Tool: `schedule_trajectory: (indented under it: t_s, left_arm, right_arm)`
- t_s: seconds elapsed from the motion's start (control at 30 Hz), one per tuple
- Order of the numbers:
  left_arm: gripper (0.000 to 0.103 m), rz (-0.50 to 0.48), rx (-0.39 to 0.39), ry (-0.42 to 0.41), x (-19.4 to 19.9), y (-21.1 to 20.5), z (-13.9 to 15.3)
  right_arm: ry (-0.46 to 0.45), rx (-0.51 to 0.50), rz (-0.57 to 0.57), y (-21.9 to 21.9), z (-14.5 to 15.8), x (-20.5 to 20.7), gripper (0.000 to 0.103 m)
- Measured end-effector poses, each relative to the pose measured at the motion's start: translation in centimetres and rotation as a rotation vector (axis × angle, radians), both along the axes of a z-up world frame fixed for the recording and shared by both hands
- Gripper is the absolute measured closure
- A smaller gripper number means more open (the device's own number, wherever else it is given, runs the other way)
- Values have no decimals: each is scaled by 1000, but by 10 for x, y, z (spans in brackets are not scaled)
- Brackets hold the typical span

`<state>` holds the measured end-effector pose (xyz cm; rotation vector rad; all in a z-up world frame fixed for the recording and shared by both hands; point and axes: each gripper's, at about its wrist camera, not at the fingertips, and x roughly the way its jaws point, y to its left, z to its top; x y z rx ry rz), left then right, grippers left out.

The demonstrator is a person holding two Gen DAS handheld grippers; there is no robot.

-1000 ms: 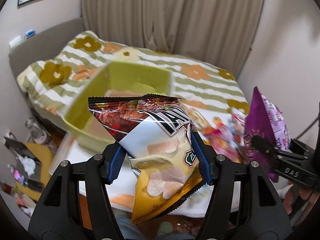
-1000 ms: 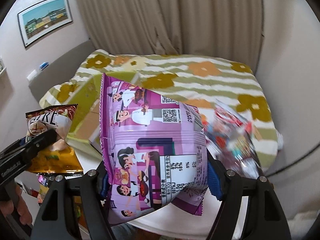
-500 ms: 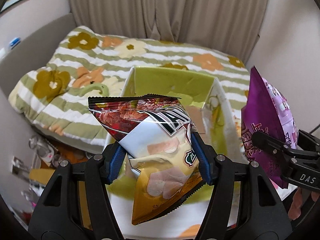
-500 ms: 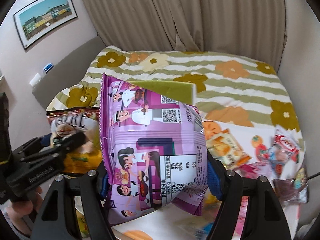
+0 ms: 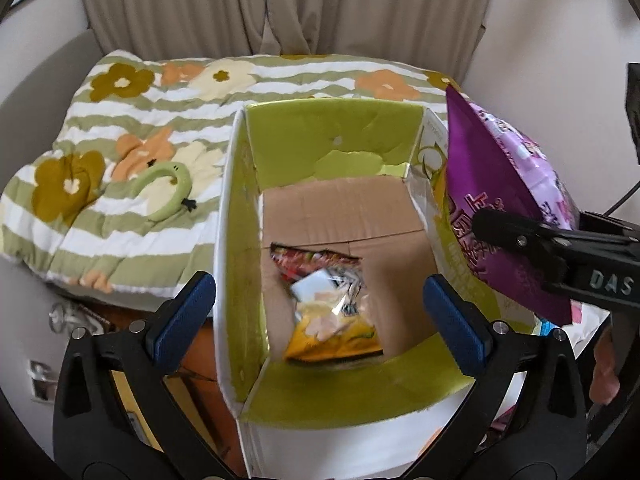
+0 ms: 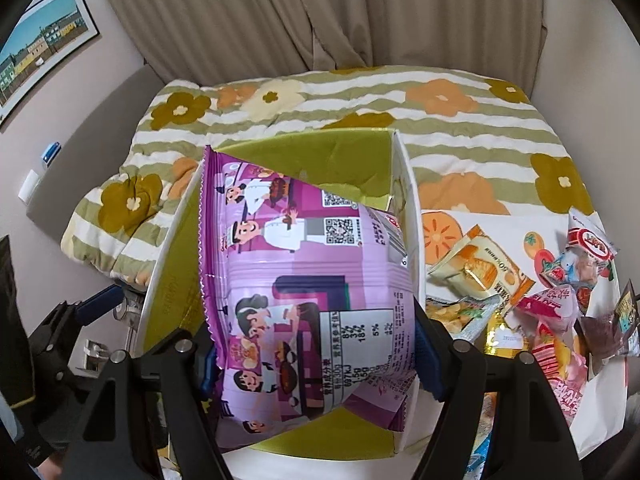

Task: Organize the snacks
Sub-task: 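Carry the chip bag with the left tool into the yellow-green box and release, then lower the purple bag into the box and open the right tool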

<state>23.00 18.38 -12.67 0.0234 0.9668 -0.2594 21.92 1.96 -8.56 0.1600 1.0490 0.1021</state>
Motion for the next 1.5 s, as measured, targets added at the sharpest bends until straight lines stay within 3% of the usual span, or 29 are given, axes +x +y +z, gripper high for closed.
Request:
schedule_trajectory:
  t_s: [0.5,0.53,0.63,1.07,1.5]
  left_arm:
    - [1,99,4,21,-10,11,-9]
    - [1,100,0,21,-10,11,-9]
    - [1,103,13,19,-9,10,-10]
    - [1,94,22,15,-20,6,-7]
    - [1,80,40,-39,-42,-2,20]
  right_arm:
    - [36,16,89,18,-31,26,31]
    - [37,20,85,18,-33,27,29]
    - [37,31,76,16,-36,28,1]
    - [10,-21,48,-1,-25,6,0]
    - [-89,-4,45,-6,21,-34,0]
